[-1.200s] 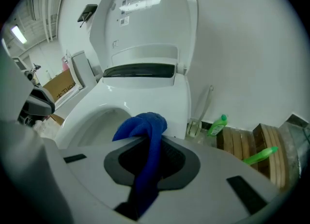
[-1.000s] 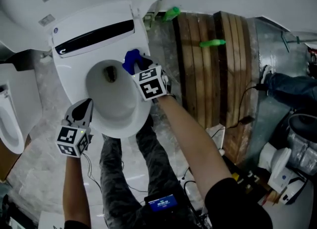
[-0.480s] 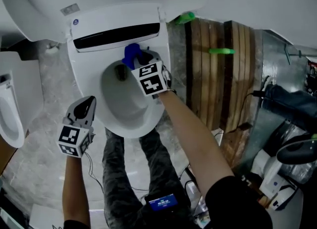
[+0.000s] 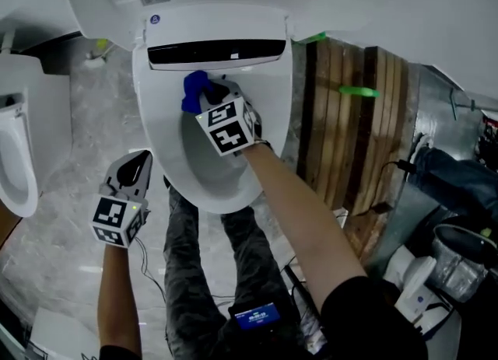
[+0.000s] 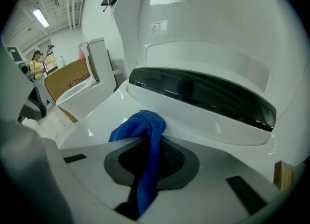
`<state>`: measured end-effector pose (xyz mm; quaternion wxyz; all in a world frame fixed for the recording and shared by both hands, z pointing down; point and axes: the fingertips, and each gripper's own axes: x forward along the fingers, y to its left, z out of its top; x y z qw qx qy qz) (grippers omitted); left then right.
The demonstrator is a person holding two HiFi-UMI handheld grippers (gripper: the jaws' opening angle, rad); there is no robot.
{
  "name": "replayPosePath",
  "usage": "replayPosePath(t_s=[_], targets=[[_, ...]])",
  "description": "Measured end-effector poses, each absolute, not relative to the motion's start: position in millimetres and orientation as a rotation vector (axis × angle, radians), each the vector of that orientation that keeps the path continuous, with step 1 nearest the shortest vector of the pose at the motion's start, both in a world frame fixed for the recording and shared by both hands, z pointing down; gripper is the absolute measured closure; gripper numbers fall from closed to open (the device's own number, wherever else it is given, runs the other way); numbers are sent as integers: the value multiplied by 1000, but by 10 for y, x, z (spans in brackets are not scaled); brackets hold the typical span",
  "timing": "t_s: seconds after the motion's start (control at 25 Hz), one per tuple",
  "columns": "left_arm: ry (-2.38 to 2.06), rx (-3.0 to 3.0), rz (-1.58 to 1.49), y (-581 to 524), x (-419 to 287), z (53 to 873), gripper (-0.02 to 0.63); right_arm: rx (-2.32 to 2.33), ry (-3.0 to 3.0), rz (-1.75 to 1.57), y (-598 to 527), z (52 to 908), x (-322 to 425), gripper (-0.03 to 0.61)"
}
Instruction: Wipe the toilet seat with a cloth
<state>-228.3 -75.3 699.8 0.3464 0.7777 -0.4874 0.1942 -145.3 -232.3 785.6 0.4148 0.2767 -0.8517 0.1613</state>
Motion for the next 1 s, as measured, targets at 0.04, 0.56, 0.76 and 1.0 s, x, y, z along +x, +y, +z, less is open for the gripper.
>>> replayPosePath(t_s=[0.04, 0.56, 0.76, 1.0], targets=[[-1269, 2010, 499, -724, -2314, 7008, 601, 680, -2142, 402, -2296, 7852, -1510, 531], [-1288, 1984, 474, -501, -2439, 7031, 601, 533, -2188, 470, -1676, 7833, -2067, 531], [-1265, 1993, 486, -403, -2375, 7031, 601, 488, -2180, 503, -1368, 7844, -2044, 531], [-1255, 2009, 491, -308, -2263, 7002, 601, 432, -2155, 548, -846, 7872, -1872, 531]])
